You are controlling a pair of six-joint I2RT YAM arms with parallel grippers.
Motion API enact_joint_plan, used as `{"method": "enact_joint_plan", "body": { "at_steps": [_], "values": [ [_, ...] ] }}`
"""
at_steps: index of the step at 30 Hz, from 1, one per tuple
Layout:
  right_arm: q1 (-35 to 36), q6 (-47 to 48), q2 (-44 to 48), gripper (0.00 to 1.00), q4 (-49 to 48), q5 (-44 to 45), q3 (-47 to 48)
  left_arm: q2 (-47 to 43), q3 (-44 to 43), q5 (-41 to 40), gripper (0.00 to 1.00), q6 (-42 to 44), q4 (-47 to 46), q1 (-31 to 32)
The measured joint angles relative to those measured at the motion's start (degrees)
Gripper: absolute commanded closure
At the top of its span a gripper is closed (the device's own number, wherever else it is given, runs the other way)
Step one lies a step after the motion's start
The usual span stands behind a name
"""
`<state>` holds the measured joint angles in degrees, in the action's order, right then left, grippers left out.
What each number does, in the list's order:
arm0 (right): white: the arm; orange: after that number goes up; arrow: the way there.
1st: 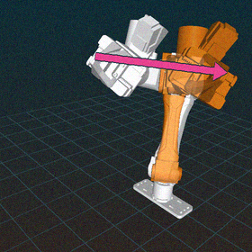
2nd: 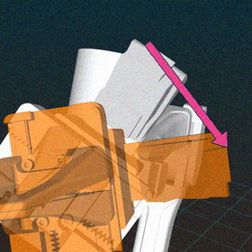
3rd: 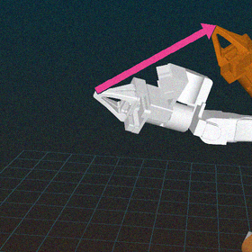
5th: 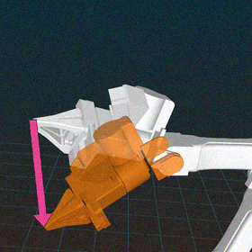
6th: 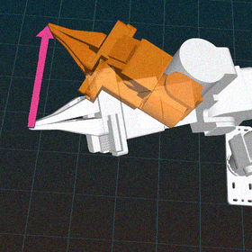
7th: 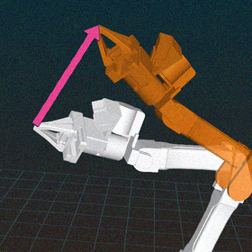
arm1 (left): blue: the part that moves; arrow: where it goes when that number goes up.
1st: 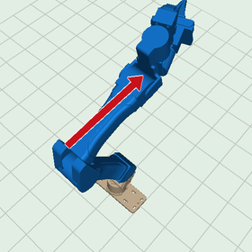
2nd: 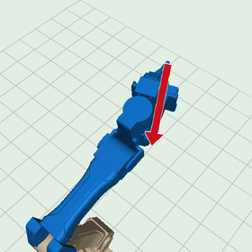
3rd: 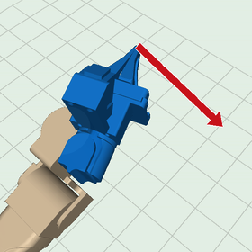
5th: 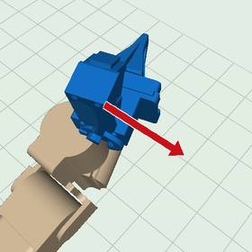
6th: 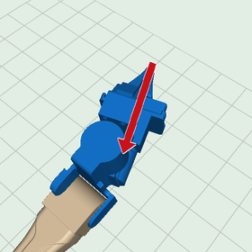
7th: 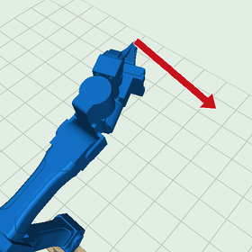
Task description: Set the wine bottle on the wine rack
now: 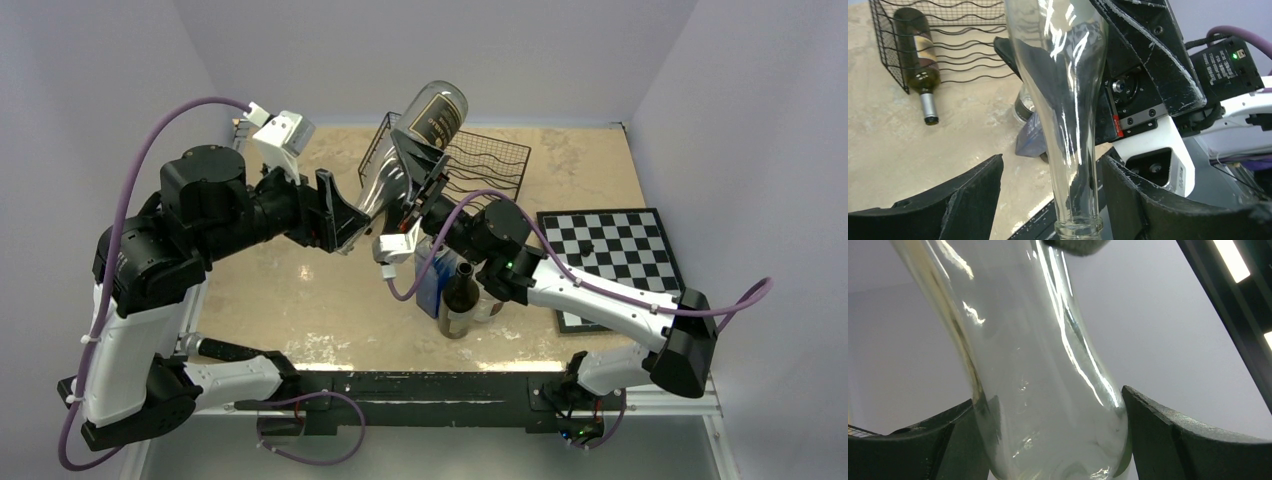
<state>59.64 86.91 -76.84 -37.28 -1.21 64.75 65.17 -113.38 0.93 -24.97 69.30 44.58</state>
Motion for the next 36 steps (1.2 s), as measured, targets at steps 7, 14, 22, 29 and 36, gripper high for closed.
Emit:
{"method": "enact_joint_plan", "body": {
  "at_steps": [7, 14, 22, 29, 36],
  "values": [
    [0.68, 1.05, 0.24, 1.0, 0.46, -1.49, -1.36, 2.03, 0.0, 5.44, 0.36, -0.07, 1.68, -0.35],
    [1.88, 0.83, 0.26, 1.0, 2.4, -1.31, -1.55, 6.12, 0.15, 6.82, 0.44, 0.07, 4.44, -0.37],
    [2.25, -1.22, 0.26, 1.0, 5.01, 1.14, -1.22, 5.75, 2.95, 6.25, 0.41, 3.45, 5.38, -0.37],
    [2.4, -2.93, 0.22, 1.0, 9.55, 3.82, -0.66, 4.44, 6.05, 4.79, 0.55, 6.64, 4.04, -0.37],
    [2.73, -4.26, -1.22, 1.0, 14.67, 7.45, 2.1, 4.46, 7.26, 3.63, 1.0, 7.61, 3.54, -0.72]
  ]
}}
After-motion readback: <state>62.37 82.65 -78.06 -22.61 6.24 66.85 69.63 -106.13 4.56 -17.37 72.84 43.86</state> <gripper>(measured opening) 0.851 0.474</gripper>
